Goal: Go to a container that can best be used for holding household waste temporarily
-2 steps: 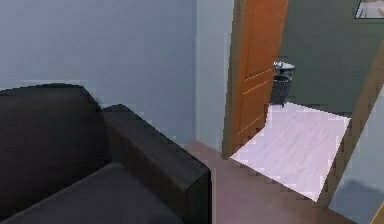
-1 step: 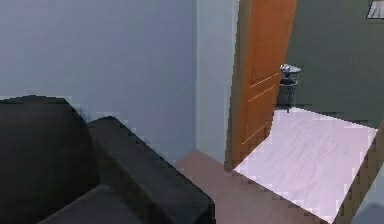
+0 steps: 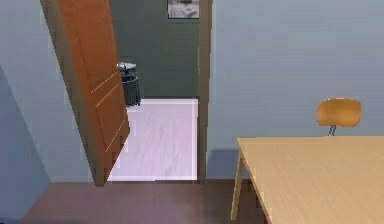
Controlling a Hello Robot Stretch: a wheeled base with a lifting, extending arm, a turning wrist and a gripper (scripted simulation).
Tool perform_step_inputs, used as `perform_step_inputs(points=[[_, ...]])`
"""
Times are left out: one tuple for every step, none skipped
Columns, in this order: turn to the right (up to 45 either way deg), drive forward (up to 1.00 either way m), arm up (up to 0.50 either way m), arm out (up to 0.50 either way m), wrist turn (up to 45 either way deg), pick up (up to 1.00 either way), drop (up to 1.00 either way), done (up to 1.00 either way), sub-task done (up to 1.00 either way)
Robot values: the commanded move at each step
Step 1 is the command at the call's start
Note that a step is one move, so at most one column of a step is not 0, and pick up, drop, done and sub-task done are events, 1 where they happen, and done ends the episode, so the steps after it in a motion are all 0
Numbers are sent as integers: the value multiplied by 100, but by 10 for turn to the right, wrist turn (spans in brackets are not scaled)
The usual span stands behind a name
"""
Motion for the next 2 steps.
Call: perform_step_inputs(points=[[30,0,0,0,0,0,0,0,0],[0,55,0,0,0,0,0,0,0]])
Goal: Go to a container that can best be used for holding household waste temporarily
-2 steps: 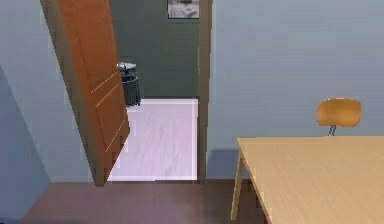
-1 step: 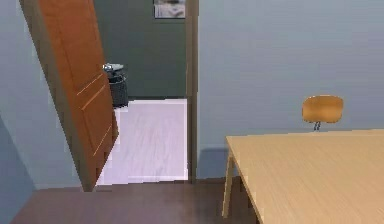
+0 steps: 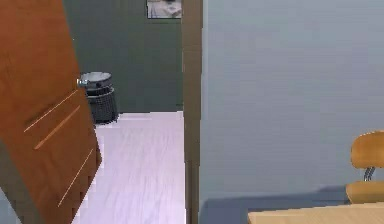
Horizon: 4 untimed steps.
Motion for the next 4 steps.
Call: perform_step_inputs(points=[[-270,0,0,0,0,0,0,0,0],[0,20,0,0,0,0,0,0,0],[-90,0,0,0,0,0,0,0,0],[0,65,0,0,0,0,0,0,0]])
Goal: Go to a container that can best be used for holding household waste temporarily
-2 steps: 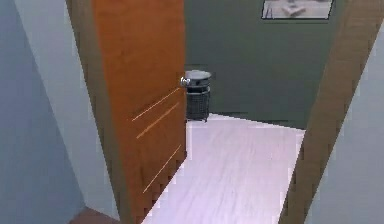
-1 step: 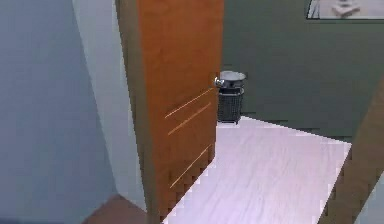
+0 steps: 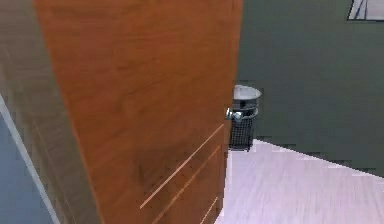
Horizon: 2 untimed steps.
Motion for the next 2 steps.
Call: perform_step_inputs(points=[[450,0,0,0,0,0,0,0,0],[120,0,0,0,0,0,0,0,0]])
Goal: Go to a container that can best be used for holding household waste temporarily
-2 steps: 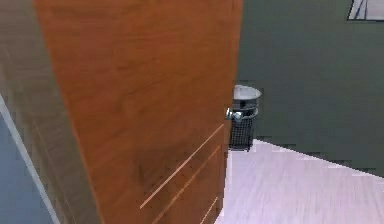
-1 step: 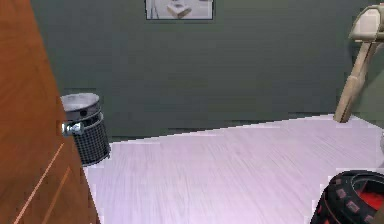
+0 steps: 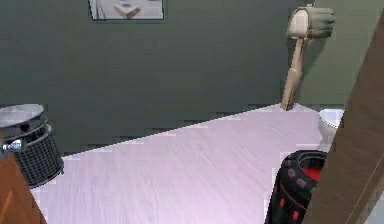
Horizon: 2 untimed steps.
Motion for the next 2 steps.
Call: perform_step_inputs(points=[[0,15,0,0,0,0,0,0,0],[420,0,0,0,0,0,0,0,0]])
